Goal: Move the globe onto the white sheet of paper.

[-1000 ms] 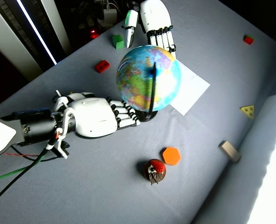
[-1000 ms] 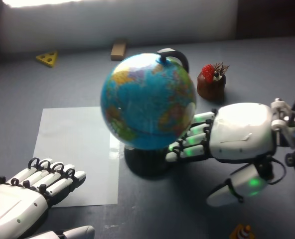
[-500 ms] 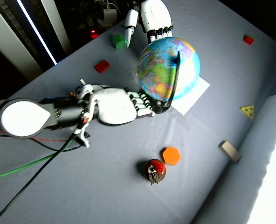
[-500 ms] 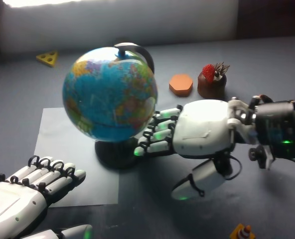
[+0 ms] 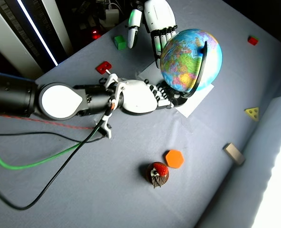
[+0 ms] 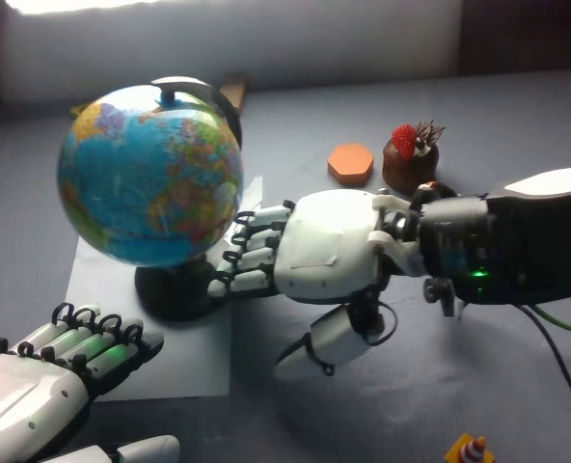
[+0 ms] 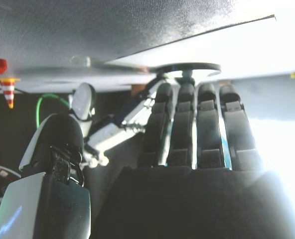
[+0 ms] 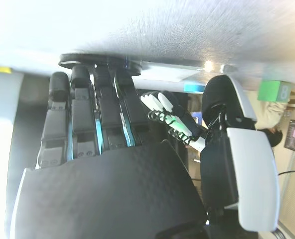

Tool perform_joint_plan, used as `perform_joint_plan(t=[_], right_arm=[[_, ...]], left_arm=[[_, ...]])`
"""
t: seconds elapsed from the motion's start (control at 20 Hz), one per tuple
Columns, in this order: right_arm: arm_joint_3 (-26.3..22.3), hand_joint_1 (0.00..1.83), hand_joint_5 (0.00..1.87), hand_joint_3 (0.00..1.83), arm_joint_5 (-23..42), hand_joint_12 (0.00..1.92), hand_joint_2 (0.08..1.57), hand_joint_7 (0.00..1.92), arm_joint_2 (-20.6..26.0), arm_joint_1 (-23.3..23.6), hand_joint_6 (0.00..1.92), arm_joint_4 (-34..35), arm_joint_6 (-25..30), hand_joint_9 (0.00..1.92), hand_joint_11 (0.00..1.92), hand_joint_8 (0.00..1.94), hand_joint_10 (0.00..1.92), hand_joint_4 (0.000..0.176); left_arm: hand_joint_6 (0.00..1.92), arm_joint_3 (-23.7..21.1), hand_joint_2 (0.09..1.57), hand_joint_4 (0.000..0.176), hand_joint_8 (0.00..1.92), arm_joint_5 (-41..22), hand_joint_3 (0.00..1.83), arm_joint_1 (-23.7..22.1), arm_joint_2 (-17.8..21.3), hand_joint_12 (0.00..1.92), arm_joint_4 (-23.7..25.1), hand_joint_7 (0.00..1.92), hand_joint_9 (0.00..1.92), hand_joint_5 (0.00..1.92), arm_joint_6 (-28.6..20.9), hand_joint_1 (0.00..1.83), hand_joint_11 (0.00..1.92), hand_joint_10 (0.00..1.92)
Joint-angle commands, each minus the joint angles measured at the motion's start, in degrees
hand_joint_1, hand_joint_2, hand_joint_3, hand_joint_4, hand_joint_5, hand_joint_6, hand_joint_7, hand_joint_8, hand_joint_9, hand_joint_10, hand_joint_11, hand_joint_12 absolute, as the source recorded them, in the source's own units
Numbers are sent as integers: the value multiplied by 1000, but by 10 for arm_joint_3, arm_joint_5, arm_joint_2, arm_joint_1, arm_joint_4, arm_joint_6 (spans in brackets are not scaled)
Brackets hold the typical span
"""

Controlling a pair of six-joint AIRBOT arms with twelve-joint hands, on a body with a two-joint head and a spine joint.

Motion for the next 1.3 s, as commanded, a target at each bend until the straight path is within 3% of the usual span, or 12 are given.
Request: perform_joint_plan(t=[0.0, 0.4, 0.55, 0.65, 0.9, 0.95, 1.1, 1.25], right_arm=[[0, 79, 269, 0, 1, 490, 1153, 245, -6, 3, 6, 1, -4, 216, 0, 1, 1, 0], [1, 73, 268, 0, 7, 442, 1152, 257, -11, 19, 2, 1, 5, 217, 0, 4, 6, 0], [1, 81, 269, 0, 12, 533, 1150, 261, -6, 23, 2, 1, 13, 223, 0, 3, 7, 0], [-2, 80, 266, 0, 12, 438, 1151, 257, 0, 26, 0, 1, 19, 213, 0, 1, 2, 0], [-28, 82, 271, 0, 29, 434, 1150, 251, 26, 25, 6, 1, 20, 213, 0, 0, 1, 0], [-54, 86, 286, 0, 13, 475, 1149, 270, 51, 33, 10, 1, 43, 218, 0, 5, 3, 0], [-79, 86, 286, 0, 8, 475, 1149, 270, 84, 36, 10, 1, 57, 218, 0, 5, 3, 0], [-135, 100, 289, 0, -27, 500, 1145, 279, 142, 42, 7, 0, 95, 221, 0, 4, 3, 0]], left_arm=[[1, 3, 1181, 0, 1, -60, 0, 0, 0, 22, 14, 93, 51, 136, -2, 0, 0, 0], [1, 0, 1180, 0, 1, -60, 0, 5, 0, 17, 12, 93, 50, 135, -3, 0, 0, 0], [1, -12, 1182, 0, 0, -59, 1, 0, 1, 23, -19, 93, 49, 135, -16, 0, 12, 0], [1, -23, 1182, 0, 0, -35, 1, -11, 9, 24, -33, 93, 49, 136, -11, 0, 12, 0], [0, -46, 1180, 0, 1, 41, 0, -53, 38, 4, -50, 82, 45, 135, 22, 0, 0, 0], [1, -81, 1181, 0, 1, 109, 0, -86, 77, 11, -133, 83, 51, 136, 57, 0, 18, 2], [1, -105, 1181, 0, 1, 149, 0, -118, 96, 11, -193, 83, 51, 136, 108, 0, 18, 2], [1, -134, 1177, 0, 0, 167, 0, -160, 115, 0, -266, 80, 42, 137, 158, 0, 0, 0]])
